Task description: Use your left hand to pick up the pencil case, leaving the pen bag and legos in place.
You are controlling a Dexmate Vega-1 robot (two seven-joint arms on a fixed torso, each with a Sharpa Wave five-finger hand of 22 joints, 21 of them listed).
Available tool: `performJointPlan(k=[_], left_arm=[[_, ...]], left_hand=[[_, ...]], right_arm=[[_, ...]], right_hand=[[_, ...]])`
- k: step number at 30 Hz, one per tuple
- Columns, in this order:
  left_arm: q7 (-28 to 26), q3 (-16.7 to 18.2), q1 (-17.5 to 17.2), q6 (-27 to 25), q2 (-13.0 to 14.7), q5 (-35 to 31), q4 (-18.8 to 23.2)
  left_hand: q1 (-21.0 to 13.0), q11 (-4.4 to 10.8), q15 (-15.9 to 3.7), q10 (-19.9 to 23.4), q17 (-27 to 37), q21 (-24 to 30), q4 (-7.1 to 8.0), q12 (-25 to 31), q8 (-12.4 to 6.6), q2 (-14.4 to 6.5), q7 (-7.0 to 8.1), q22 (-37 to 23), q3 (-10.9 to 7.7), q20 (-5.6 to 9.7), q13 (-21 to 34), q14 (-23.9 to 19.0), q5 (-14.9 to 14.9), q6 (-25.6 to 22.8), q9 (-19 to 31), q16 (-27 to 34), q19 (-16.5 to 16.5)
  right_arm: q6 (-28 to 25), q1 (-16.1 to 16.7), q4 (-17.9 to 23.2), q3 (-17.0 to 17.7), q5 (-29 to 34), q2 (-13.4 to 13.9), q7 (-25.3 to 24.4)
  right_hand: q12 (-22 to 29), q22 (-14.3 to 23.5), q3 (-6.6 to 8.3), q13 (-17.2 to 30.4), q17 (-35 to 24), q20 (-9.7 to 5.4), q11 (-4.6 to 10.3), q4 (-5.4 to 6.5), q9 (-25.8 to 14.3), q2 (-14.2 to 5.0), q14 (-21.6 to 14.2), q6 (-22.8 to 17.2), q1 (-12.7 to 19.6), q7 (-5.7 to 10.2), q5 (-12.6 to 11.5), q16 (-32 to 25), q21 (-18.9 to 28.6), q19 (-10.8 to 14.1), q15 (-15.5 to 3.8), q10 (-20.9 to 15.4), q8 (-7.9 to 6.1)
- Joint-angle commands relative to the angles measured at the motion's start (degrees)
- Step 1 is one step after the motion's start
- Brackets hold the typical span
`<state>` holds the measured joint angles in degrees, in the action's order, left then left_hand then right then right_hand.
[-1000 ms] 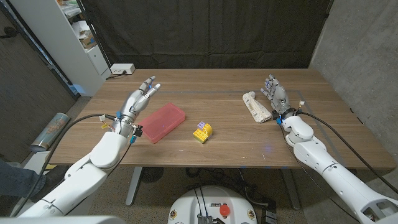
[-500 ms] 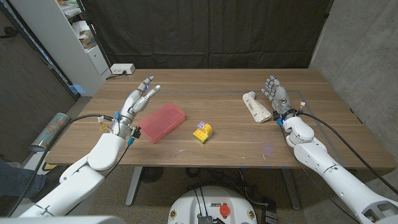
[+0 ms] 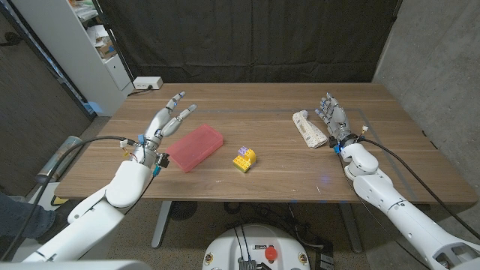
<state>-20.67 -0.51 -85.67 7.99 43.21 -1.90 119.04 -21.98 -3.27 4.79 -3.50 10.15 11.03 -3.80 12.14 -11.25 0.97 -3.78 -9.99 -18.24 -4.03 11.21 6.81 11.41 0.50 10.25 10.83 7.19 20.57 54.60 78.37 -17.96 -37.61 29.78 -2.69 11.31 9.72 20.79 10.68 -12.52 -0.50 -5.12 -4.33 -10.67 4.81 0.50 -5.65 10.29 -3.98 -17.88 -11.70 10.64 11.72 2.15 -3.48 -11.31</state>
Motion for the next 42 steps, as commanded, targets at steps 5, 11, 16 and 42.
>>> performJointPlan(k=[5,11,16,42], left_arm=[[-0.57,0.75,-0.35,-5.62,0.28,-5.06,1.77],[1.41,0.97,0.41,-5.09,0.87,-3.37,0.93],[1.22,0.66,0.37,-7.30,1.75,-5.57,1.70],[2.44,0.73,-1.14,-12.55,3.84,-6.41,2.77]], left_hand=[[-0.97,0.04,0.10,-0.33,0.14,0.24,-0.54,0.27,0.03,-0.02,0.31,-0.18,-0.22,-0.36,-0.03,0.04,-0.05,-0.06,0.17,0.07,0.31],[-1.30,0.07,0.07,-0.29,0.14,0.21,-0.80,0.27,0.06,-0.05,0.39,-0.17,-0.30,-0.41,-0.03,0.02,-0.06,-0.03,0.18,0.05,0.34],[-1.52,0.20,-0.01,-0.34,0.14,0.20,-0.96,0.25,0.07,-0.07,0.48,-0.17,-0.36,-0.36,-0.03,-0.03,-0.05,0.00,0.18,0.05,0.36],[-2.98,-0.10,0.36,-0.75,0.14,0.20,-2.05,0.06,0.13,-0.07,0.48,-0.15,-0.69,-0.41,-0.01,0.19,0.05,0.17,0.20,-0.11,0.22]], right_arm=[[0.02,-0.74,-1.25,-0.07,-0.69,-0.42,0.75],[-0.19,-0.90,-1.20,0.04,-1.09,0.04,1.69],[0.33,-0.95,-1.41,0.07,-0.97,-0.02,1.86],[2.33,-0.65,-0.82,-0.06,0.09,0.05,2.23]], right_hand=[[0.00,0.09,-0.36,0.16,-0.11,0.29,-0.11,-0.04,-0.19,-0.52,-0.17,-0.48,0.09,-0.05,-0.48,-0.25,0.42,0.24,0.31,-0.02,-0.15],[0.02,0.09,-0.41,0.16,-0.10,0.36,-0.22,-0.04,-0.19,-0.53,-0.07,-0.39,0.04,0.01,-0.47,-0.21,0.40,0.20,0.45,-0.11,-0.10],[-0.14,0.09,-0.45,0.17,-0.08,0.39,-0.21,-0.06,-0.19,-0.58,0.38,-0.25,0.05,-0.05,-0.46,-0.03,0.30,-0.07,0.51,0.31,-0.03],[-0.12,0.08,-0.51,0.18,-0.01,0.13,-0.10,-0.15,-0.19,-0.85,0.50,-0.44,0.14,0.10,-0.54,-0.02,0.25,-0.29,0.28,0.35,-0.06]])
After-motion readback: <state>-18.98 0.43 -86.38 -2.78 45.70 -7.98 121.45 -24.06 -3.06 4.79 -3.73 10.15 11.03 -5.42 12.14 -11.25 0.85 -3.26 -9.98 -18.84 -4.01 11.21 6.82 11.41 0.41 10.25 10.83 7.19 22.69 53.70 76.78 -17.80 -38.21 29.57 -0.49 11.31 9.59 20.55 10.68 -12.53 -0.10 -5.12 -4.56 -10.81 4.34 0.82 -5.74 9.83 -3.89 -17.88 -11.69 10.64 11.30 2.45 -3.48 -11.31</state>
